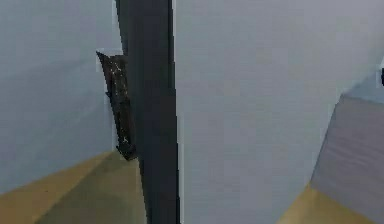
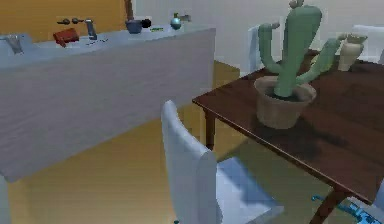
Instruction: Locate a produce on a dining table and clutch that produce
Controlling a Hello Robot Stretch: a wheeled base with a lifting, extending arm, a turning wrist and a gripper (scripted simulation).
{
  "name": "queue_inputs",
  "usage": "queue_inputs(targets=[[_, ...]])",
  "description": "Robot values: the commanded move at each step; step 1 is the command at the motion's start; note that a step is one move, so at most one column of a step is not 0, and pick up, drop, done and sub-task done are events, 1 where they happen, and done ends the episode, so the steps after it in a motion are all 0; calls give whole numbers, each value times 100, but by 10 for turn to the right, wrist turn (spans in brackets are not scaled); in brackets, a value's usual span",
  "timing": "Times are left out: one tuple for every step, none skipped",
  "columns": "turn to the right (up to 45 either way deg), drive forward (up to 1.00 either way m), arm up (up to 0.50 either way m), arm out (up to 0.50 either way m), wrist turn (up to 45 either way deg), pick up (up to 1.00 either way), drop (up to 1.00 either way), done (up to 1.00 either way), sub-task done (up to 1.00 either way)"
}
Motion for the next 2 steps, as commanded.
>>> queue_inputs(targets=[[450, 0, 0, 0, 0, 0, 0, 0, 0], [0, 40, 0, 0, 0, 0, 0, 0, 0]])
